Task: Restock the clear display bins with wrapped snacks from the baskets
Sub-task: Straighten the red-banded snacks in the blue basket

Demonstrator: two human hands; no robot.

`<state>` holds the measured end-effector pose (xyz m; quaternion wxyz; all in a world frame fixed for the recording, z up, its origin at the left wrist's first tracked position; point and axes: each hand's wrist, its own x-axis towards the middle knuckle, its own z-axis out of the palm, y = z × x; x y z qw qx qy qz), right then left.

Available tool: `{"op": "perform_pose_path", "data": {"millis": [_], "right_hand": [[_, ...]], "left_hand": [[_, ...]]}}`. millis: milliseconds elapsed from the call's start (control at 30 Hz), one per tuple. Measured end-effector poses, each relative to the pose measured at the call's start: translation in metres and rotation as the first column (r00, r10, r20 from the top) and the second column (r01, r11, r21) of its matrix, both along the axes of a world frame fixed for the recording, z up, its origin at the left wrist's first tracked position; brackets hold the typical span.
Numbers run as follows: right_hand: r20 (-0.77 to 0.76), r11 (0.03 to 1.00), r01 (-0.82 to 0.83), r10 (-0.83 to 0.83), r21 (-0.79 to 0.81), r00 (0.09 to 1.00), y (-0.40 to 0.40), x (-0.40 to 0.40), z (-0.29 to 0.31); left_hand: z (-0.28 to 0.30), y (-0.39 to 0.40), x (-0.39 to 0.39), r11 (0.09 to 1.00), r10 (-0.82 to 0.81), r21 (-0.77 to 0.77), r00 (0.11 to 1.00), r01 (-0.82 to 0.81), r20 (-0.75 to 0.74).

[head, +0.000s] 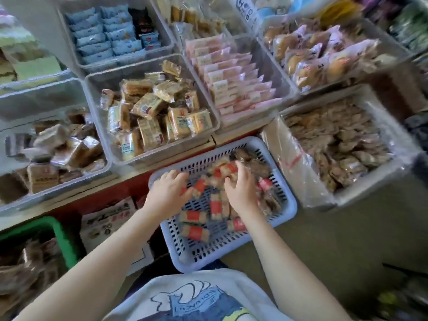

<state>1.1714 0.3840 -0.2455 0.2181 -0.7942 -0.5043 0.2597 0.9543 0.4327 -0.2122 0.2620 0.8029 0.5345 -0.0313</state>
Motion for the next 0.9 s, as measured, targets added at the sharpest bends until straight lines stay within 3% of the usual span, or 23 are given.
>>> {"op": "perform_pose_path", "data": {"millis": [100, 167, 333, 500, 633, 733, 900], "right_hand": [[0.067, 0.958, 0.26, -0.254, -0.123, 0.965, -0.035, 0.057, -0.028], [0.097, 0.925, 0.333, -0.32, -0.182, 0.942, -0.053, 0.083, -0.044], [0.168, 0.848, 0.254, -0.197, -0.465, 0.966, -0.068, 0.112, -0.076], [0.202, 0.818, 0.267, -0.188, -0.509, 0.961, -0.052, 0.119, -0.085], [-0.085, 0.889, 0.264, -0.316, -0.374, 0.945, -0.045, 0.126, -0.078], [-0.282, 0.938, 0.262, -0.321, -0.228, 0.904, -0.039, 0.119, -0.06], [-0.598, 0.955, 0.214, -0.295, -0.205, 0.745, -0.017, 0.081, -0.02]], "left_hand": [[-0.008, -0.003, 0.04, 0.995, -0.083, -0.063, 0.996, 0.081, -0.028], [-0.011, -0.006, 0.062, 0.993, -0.104, -0.063, 0.994, 0.102, -0.036], [-0.024, -0.007, 0.088, 0.982, -0.166, -0.099, 0.983, 0.158, -0.083], [-0.035, -0.008, 0.086, 0.978, -0.178, -0.129, 0.978, 0.164, -0.11], [-0.042, -0.014, 0.079, 0.984, -0.129, -0.137, 0.988, 0.116, -0.089], [-0.043, -0.016, 0.076, 0.986, -0.104, -0.14, 0.991, 0.092, -0.08], [-0.035, -0.017, 0.062, 0.991, -0.024, -0.128, 0.999, 0.028, 0.03]]}}
